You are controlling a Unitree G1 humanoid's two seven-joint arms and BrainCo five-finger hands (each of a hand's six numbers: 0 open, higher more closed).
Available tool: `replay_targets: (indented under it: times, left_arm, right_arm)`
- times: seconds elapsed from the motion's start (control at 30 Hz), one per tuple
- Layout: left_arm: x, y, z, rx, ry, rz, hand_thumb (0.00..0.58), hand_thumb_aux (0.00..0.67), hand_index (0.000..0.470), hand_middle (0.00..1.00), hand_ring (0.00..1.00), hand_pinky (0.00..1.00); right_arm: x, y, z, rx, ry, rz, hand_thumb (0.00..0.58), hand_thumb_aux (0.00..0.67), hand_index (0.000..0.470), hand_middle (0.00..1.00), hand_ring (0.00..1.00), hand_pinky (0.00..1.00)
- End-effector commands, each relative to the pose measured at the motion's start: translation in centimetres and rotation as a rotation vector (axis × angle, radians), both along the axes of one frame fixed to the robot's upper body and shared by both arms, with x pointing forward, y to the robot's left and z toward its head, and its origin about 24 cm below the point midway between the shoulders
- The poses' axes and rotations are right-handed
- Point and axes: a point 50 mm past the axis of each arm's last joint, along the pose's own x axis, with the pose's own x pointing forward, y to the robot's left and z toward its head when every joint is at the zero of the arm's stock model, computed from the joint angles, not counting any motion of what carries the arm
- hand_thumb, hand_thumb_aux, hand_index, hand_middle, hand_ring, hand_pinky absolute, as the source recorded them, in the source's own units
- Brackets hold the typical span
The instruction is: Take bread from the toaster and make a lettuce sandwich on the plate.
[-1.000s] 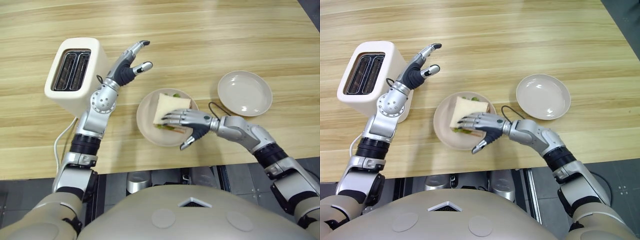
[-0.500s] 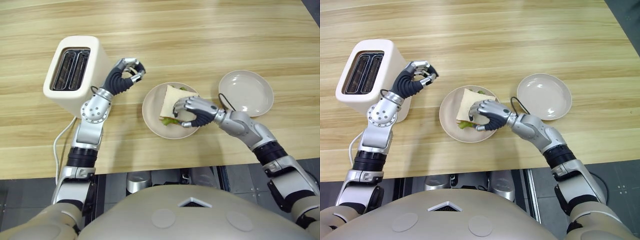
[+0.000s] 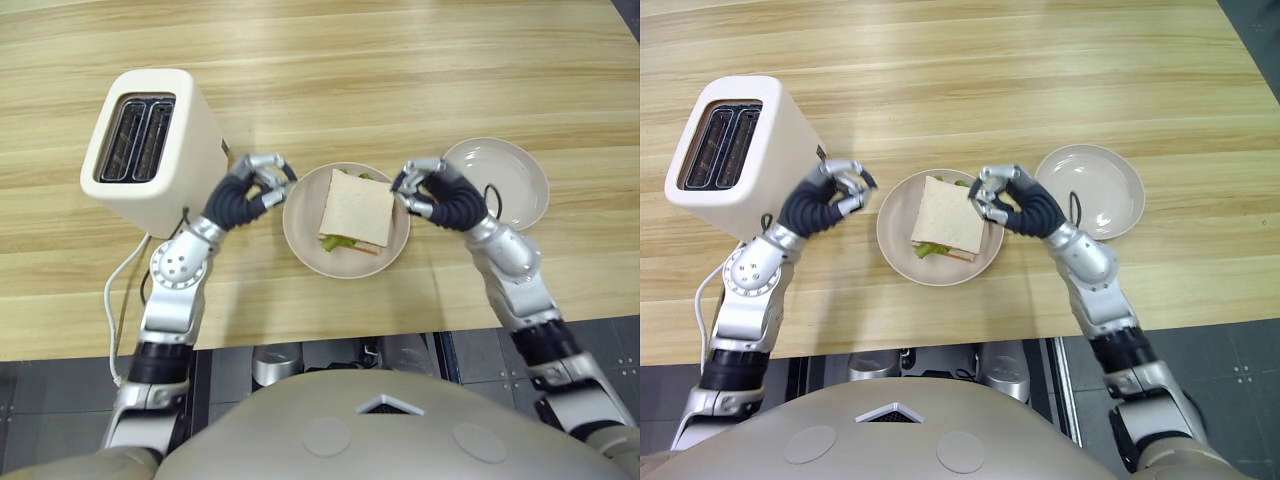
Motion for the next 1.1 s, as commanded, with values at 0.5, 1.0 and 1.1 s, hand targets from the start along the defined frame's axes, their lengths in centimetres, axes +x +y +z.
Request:
replay_targets:
  times: [0.5, 1.0, 1.1]
  left_arm:
    - [-2.4, -2.7, -9.3, 0.723, 0.046, -0.343, 0.580, 0.670, 0.460, 1.00, 1.00, 1.00]
    - [11.7, -1.9, -9.0, 0.948, -0.163, 0.072, 0.580, 0.670, 0.460, 1.00, 1.00, 1.00]
    - [13.5, -1.7, -8.6, 0.984, -0.152, 0.163, 0.580, 0.670, 0.460, 1.00, 1.00, 1.00]
  right_arm:
    - [1.2, 0.8, -6.5, -0.742, -0.250, 0.131, 0.580, 0.670, 0.460, 1.00, 1.00, 1.00]
    - [12.0, 4.2, -6.2, -0.797, -0.533, -0.156, 0.580, 0.670, 0.460, 1.00, 1.00, 1.00]
    - [14.1, 4.5, -5.5, -0.813, -0.526, -0.278, 0.580, 0.670, 0.460, 1.00, 1.00, 1.00]
